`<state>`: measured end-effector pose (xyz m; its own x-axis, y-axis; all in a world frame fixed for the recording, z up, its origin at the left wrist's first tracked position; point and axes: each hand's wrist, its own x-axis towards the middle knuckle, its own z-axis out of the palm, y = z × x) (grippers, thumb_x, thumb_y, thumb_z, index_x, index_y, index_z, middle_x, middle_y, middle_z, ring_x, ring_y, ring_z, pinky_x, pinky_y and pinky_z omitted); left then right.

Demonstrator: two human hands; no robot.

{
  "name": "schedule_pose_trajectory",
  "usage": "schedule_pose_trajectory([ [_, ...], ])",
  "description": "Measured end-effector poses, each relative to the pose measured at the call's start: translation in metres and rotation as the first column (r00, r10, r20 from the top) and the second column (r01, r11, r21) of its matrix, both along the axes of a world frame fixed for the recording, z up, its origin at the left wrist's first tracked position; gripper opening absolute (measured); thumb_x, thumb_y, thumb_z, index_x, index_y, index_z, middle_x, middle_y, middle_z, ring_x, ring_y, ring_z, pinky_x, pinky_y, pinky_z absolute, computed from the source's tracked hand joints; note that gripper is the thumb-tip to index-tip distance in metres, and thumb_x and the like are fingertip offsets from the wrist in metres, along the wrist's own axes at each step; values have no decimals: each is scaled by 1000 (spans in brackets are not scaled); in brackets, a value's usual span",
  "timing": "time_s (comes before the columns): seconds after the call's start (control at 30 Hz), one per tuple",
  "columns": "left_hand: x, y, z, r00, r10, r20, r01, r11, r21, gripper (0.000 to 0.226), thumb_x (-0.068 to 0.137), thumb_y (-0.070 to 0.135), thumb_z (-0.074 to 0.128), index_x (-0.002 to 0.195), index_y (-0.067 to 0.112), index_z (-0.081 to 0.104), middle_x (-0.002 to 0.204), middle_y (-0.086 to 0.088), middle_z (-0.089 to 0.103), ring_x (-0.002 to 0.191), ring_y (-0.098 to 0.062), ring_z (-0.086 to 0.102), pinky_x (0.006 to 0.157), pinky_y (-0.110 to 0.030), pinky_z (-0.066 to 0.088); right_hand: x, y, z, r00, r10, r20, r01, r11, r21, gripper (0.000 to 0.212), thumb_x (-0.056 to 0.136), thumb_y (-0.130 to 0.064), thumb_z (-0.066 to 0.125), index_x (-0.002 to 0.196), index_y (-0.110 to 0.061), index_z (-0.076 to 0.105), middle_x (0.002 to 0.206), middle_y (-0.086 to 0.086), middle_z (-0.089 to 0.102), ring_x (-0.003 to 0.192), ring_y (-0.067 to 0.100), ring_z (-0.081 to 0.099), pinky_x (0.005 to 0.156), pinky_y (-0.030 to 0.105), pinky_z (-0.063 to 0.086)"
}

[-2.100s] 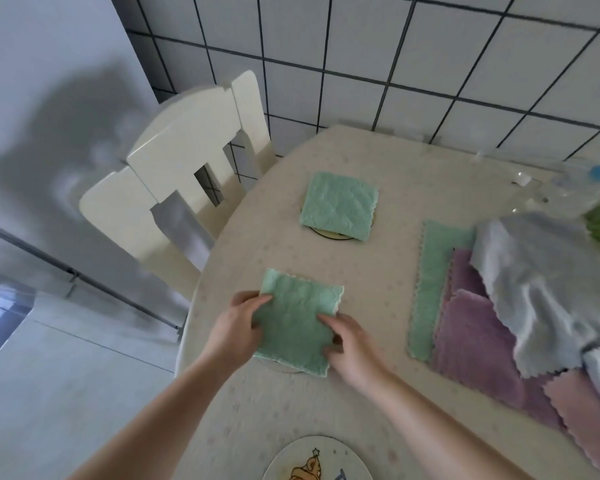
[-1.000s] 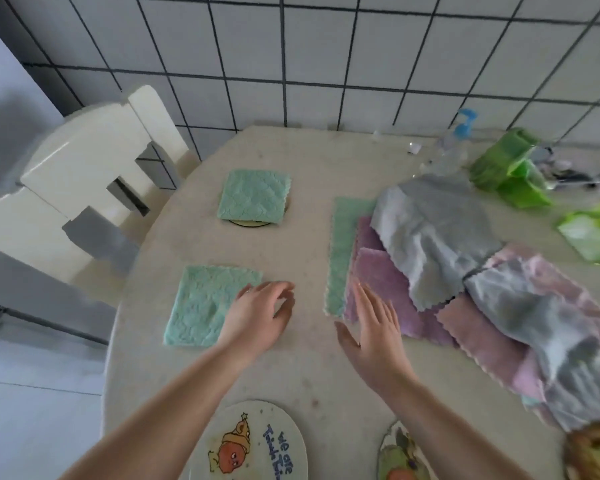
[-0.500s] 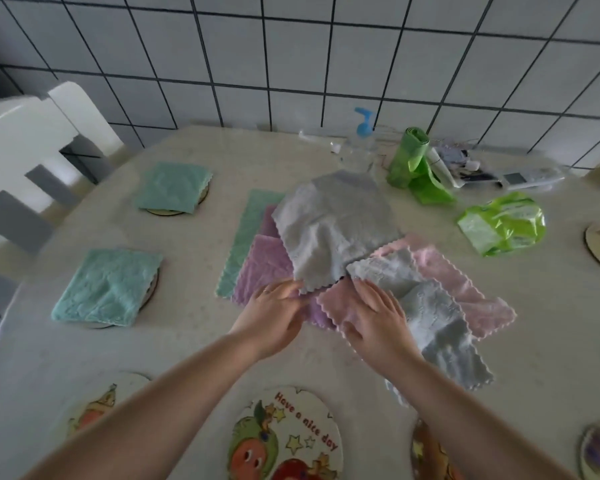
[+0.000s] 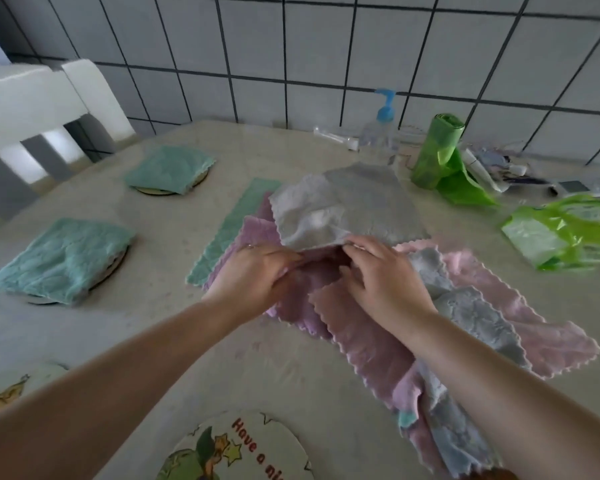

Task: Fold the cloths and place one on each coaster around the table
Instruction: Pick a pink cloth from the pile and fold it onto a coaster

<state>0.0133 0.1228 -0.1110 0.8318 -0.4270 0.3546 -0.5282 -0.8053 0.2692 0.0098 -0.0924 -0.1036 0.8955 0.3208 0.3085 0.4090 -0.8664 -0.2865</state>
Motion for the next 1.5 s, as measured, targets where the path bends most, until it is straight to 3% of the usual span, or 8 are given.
schedule_pose_trajectory([
  [0.23, 0, -15, 49, 993, 111, -43, -117, 829, -546, 19, 90, 14, 57, 103, 18, 70, 89, 7, 72, 72, -1, 69, 71, -19, 53, -3, 22, 36, 997, -69, -14, 65, 814, 578, 21, 88, -25, 59, 108, -21, 66, 101, -7, 64, 93, 8, 60, 74, 3, 39],
  [0.33, -29, -5, 76, 979, 156, 129, -67, 851, -521, 22, 89, 8, 55, 101, 18, 71, 100, 3, 72, 90, -6, 67, 83, -26, 53, -32, 24, 58, 994, -35, 106, -26, 847, 531, 23, 88, -25, 59, 109, -22, 66, 108, -8, 65, 98, 7, 60, 87, 20, 45],
  [0.53, -122, 31, 117, 937, 178, 301, -35, 904, -426, 23, 88, 10, 56, 104, 19, 70, 102, 5, 70, 94, -9, 64, 87, -29, 51, -131, 25, 111, 935, 39, 352, -107, 979, 176, 25, 86, -17, 62, 111, -16, 58, 105, -5, 59, 87, 10, 53, 72, 17, 36],
  [0.8, -196, 55, 140, 901, 160, 403, 12, 920, -391, 23, 87, 8, 56, 100, 19, 71, 99, 9, 70, 93, -5, 63, 88, -30, 50, -186, 29, 143, 917, -71, 392, 174, 956, -235, 15, 84, -16, 47, 93, -16, 58, 95, 3, 52, 93, 28, 55, 72, 35, 46],
  [0.93, -199, 78, 142, 893, 224, 391, -27, 893, -449, 24, 86, 6, 57, 100, 20, 71, 97, 10, 69, 90, -4, 64, 87, -31, 52, -182, 15, 141, 904, -142, 404, 245, 946, -215, 14, 81, -14, 49, 72, -24, 47, 78, -1, 50, 82, 29, 59, 60, 31, 38],
  [1.2, -170, 112, 139, 901, 316, 297, -106, 824, -557, 18, 83, 12, 67, 99, 17, 72, 95, 5, 71, 85, 1, 64, 86, -17, 51, -147, 4, 156, 859, -193, 473, 308, 934, -178, 17, 81, -21, 55, 86, -28, 69, 87, -1, 69, 86, 27, 59, 70, 32, 45],
  [1.37, -155, 120, 169, 877, 330, 349, -54, 790, -611, 16, 82, 13, 68, 97, 14, 72, 97, -1, 72, 87, -10, 67, 86, -28, 53, -141, 4, 186, 747, -230, 624, 246, 967, 63, 13, 79, -17, 60, 89, -16, 68, 90, 0, 65, 92, 27, 54, 78, 35, 39],
  [1.5, -160, 134, 171, 887, 282, 366, 16, 773, -634, 33, 81, 11, 68, 84, 44, 67, 83, 22, 70, 83, -9, 69, 84, -37, 55, -151, 6, 189, 881, -191, 432, 17, 927, 375, 5, 84, -18, 61, 83, -22, 63, 78, -12, 59, 78, 13, 55, 63, 22, 38],
])
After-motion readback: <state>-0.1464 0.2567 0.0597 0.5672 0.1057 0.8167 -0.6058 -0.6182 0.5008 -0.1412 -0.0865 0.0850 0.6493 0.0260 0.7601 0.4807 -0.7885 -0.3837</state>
